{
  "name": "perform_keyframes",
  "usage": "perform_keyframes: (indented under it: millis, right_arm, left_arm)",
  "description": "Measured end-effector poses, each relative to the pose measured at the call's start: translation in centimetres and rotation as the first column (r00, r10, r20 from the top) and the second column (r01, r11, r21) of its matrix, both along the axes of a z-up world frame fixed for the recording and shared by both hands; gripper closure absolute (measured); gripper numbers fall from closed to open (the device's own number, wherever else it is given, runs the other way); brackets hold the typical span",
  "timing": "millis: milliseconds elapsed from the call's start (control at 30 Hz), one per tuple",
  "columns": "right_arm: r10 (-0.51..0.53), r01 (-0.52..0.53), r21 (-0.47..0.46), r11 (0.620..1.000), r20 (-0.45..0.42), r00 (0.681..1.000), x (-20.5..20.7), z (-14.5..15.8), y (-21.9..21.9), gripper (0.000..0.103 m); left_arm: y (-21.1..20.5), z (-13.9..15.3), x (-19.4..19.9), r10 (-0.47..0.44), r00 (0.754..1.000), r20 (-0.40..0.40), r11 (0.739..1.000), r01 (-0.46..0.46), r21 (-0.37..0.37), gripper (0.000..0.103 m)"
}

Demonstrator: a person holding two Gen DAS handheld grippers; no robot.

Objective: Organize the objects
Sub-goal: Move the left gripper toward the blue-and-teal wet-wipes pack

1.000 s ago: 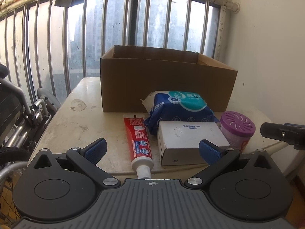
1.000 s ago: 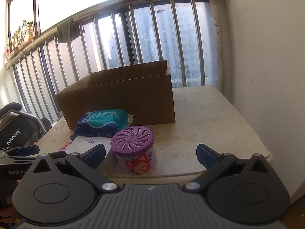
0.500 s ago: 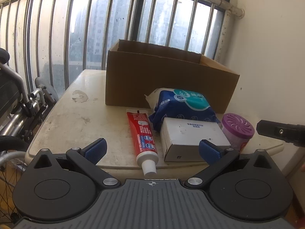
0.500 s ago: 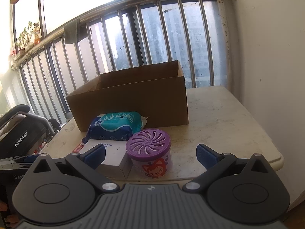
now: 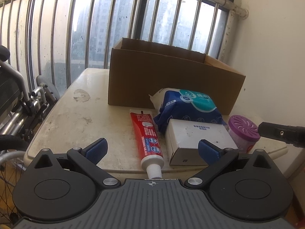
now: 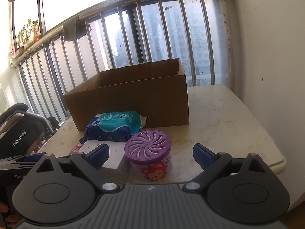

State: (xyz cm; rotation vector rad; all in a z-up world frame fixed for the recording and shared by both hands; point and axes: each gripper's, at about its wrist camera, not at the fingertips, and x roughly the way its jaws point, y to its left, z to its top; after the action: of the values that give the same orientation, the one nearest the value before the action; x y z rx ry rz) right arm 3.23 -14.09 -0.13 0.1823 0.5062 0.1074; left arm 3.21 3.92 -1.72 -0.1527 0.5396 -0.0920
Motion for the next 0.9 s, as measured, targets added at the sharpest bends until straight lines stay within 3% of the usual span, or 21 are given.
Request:
perform_keyframes:
  millis: [467, 733, 900]
  right_arm:
    - [0.052, -0.052, -0.024, 0.998, -0.004, 0.999, 2.4, 0.6, -1.1, 0.013]
    - [0.122, -0.123, -0.043, 0.992, -0.013, 0.992, 4.8, 1.1, -0.8, 0.015]
    - [0.145, -0.146, -0.02, 0.989, -0.033, 0.989, 6.1, 0.7, -0.4, 0.015]
  left_arm:
    - [-1.1, 1.3, 1.8, -0.066, 0.997, 0.04, 0.996, 0.063, 0.063, 0.003]
    - [-1.3, 1.7, 3.7, -0.101, 0.994, 0.047, 0.994, 0.099, 0.05, 0.003]
    - [-1.1, 1.7, 5.0, -0.116, 0.992, 0.049, 0.993, 0.117, -0.012, 0.003]
